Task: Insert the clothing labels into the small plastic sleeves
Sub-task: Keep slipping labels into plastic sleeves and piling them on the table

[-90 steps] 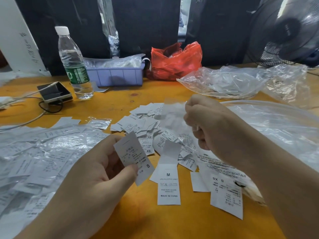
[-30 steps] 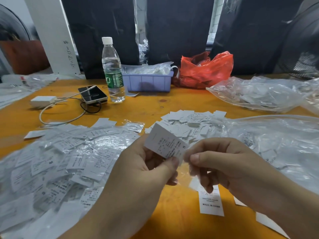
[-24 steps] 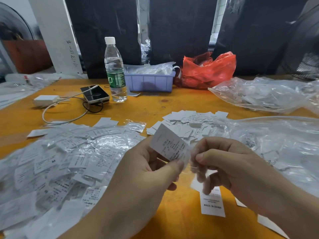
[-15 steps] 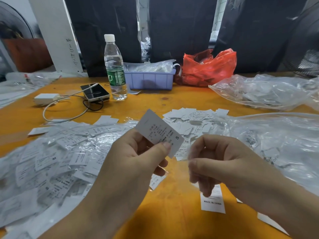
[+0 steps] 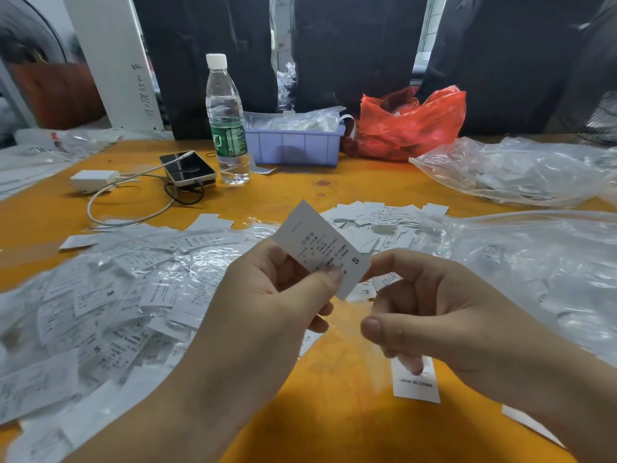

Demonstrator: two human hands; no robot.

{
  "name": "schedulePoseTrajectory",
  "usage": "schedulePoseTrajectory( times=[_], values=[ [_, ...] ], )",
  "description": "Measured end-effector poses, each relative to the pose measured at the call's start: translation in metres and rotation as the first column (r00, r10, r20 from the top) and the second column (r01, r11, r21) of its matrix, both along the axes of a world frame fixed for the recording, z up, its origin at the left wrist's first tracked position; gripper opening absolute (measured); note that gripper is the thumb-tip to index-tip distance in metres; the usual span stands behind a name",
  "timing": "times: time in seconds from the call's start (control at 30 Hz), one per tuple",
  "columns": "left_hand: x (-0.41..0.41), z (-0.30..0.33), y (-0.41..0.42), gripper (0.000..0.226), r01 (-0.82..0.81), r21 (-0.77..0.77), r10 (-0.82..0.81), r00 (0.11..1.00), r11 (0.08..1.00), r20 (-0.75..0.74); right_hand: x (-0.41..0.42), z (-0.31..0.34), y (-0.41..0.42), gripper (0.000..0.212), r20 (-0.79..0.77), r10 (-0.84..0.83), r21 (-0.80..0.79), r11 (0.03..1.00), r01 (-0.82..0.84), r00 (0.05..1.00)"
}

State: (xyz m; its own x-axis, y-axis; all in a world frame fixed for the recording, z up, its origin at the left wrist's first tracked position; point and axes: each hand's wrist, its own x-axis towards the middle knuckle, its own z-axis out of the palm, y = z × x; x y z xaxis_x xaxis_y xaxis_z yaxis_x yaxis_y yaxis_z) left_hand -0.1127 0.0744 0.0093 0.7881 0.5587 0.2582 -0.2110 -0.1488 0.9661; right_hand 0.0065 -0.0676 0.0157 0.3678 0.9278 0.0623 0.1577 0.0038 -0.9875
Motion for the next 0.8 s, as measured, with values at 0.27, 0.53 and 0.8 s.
schedulePoseTrajectory(
  times=[0.27, 0.53, 0.8],
  values=[
    [-0.0002, 0.0011, -0.001, 0.02, 0.039, -0.016, -0.04, 0.998, 0.999, -0.043, 0.0009, 0.0044, 0.0001, 0.035, -0.125, -0.008, 0.077, 0.997, 0.018, 0.992],
    [0.0003, 0.0028, 0.0014, 0.021, 0.162, -0.146, -0.177, 0.98, 0.976, -0.095, 0.0062, 0.0078, -0.0033, 0.043, -0.148, -0.03, 0.08, 0.996, 0.043, 0.989],
    [0.0019, 0.0009, 0.0041, 0.019, 0.225, -0.234, -0.266, 0.951, 0.946, -0.16, 0.0063, 0.0102, -0.0045, 0.043, -0.144, -0.006, 0.089, 0.996, 0.019, 0.99]
  ],
)
